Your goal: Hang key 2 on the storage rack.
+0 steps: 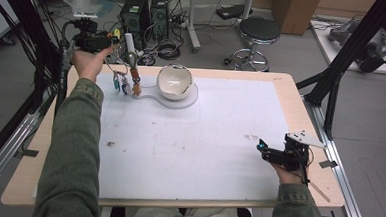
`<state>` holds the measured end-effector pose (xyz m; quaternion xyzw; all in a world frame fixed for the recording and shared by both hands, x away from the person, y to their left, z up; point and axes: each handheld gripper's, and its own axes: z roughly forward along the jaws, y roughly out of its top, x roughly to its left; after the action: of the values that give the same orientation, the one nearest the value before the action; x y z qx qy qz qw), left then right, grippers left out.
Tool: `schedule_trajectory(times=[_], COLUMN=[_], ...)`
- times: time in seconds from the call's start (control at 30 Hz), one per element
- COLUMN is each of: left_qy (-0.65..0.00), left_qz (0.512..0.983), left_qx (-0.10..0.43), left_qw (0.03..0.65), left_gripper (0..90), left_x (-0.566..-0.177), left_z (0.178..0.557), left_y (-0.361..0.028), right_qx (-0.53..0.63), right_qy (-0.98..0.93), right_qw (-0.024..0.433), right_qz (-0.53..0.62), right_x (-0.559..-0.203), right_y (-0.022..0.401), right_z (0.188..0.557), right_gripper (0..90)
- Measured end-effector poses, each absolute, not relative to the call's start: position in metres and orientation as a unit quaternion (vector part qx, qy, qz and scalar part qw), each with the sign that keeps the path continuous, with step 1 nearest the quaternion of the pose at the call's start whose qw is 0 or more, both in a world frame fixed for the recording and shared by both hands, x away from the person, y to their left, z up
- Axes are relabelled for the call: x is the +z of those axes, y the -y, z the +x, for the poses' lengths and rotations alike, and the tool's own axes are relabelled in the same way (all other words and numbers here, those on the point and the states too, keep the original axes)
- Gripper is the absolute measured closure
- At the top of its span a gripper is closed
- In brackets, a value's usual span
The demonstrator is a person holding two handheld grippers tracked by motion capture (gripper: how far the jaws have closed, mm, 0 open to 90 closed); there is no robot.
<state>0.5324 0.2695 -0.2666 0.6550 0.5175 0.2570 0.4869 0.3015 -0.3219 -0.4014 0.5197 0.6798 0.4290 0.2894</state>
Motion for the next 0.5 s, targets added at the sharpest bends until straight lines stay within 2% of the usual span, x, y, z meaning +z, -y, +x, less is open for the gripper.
schedule_trajectory(times=[0.3, 0.5], left_qy=[-0.524, -0.519], left_qz=[0.643, 0.652], left_qx=[0.244, 0.229], left_qw=[0.501, 0.503], left_gripper=[82.9, 82.9], left_x=[-0.2684, -0.2725], left_z=[0.5360, 0.5410], left_y=[-0.2755, -0.2722], right_qx=[0.429, 0.428], right_qy=[-0.680, -0.682], right_qw=[0.289, 0.288], right_qz=[0.520, 0.518], right_x=[-0.4018, -0.4028], right_y=[0.3231, 0.3218], right_z=[0.3013, 0.3031], right_gripper=[0.6, 0.6])
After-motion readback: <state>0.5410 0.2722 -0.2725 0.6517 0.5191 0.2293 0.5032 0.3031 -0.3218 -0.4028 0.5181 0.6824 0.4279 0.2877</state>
